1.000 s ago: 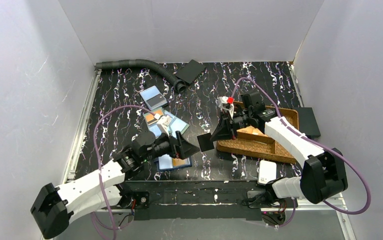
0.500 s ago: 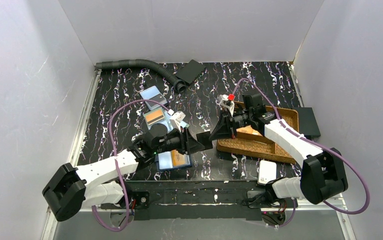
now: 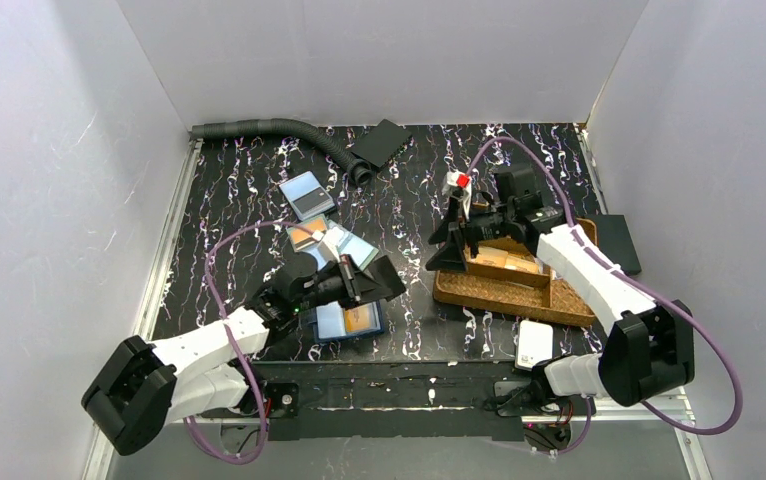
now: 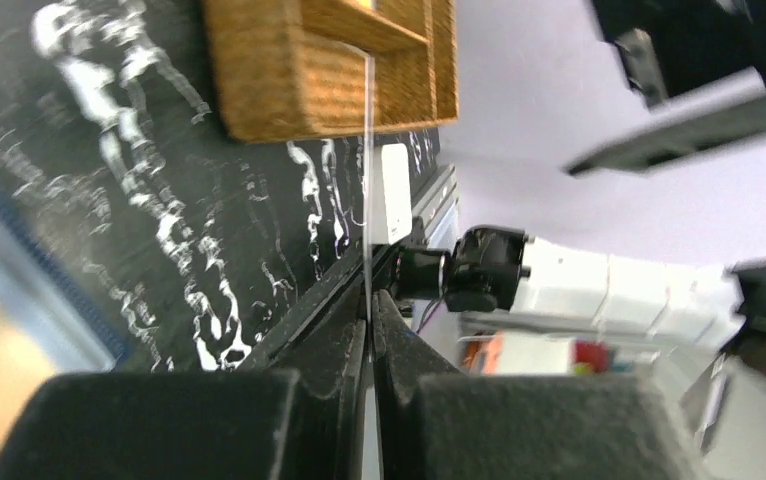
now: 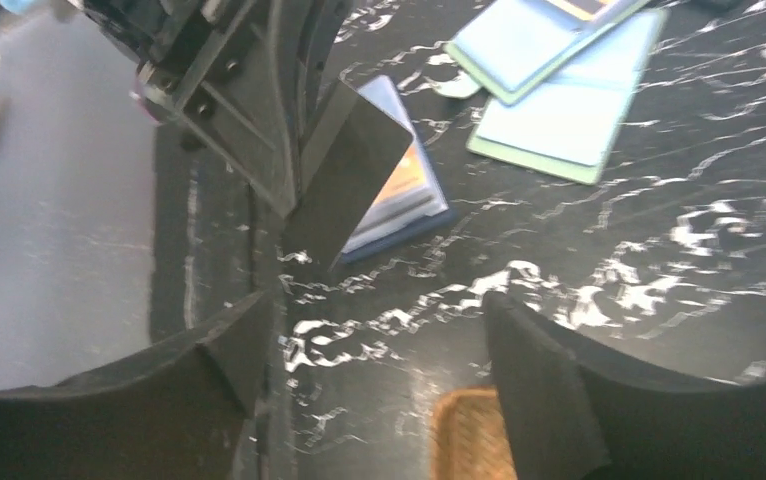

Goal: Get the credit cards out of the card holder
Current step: Remove the credit card from the card holder.

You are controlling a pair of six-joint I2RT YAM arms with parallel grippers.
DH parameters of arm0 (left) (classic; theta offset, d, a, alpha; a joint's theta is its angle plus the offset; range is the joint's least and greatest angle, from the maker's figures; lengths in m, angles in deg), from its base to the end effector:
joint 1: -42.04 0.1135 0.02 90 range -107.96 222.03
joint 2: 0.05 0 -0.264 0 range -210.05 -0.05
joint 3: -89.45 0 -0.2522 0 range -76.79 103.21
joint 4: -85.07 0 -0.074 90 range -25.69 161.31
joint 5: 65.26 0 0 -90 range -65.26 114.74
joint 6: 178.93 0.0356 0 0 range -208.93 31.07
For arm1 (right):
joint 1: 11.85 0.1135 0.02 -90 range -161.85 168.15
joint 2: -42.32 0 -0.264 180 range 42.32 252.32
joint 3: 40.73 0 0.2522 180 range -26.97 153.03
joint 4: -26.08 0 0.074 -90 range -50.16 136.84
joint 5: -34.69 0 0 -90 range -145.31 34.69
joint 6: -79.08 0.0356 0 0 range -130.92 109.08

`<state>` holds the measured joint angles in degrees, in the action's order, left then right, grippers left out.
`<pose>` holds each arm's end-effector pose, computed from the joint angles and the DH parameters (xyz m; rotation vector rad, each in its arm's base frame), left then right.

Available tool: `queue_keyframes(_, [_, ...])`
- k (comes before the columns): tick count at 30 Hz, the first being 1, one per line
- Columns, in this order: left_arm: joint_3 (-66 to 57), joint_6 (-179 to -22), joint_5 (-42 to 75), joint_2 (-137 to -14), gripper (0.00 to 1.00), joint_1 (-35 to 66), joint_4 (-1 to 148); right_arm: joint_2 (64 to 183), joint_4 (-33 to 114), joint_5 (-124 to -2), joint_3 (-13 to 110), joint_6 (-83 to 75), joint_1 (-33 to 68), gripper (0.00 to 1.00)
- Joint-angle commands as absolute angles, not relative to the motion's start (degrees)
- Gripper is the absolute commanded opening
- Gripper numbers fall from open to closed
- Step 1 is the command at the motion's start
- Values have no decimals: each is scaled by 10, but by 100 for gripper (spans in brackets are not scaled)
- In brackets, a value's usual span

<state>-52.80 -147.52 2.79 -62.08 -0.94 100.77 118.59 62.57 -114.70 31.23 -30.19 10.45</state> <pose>0.1606 -0.1678 0.2270 0.0585 2.0088 -1.5645 0.2461 0.1341 0.2908 -1.2257 1.7235 1.1913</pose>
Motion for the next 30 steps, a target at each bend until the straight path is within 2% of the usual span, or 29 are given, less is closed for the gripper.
queue_keyframes(1, [-578, -1712, -14, -613, 0, 47, 1011, 1166, 730, -1116, 362, -430, 98, 92])
queue_keyframes(3, [-580, -1773, -29, -621, 0, 53, 1015, 1148, 751, -1120, 357, -499, 103, 98])
queue_keyframes(7, [-555, -1883, -60, -647, 0, 55, 1018, 1149, 878, -1109, 380, -788, 122, 98])
queue_keyframes(9, [-532, -1916, -82, -673, 0, 56, 1024, 1165, 919, -1102, 402, -859, 131, 98])
queue_keyframes(15, [-479, -2005, -104, -717, 0, 55, 1031, 1179, 879, -1005, 415, -872, 229, 98])
queue_keyframes(21, [-471, -2065, -90, -736, 0, 55, 1062, 1191, 807, -954, 410, -821, 256, 98])
queue_keyframes(25, [-480, -2093, -76, -740, 0, 55, 1094, 1192, 775, -932, 405, -792, 266, 87])
queue_keyframes(30, [-488, -2121, -73, -760, 0, 53, 1145, 1197, 728, -902, 390, -760, 282, 67])
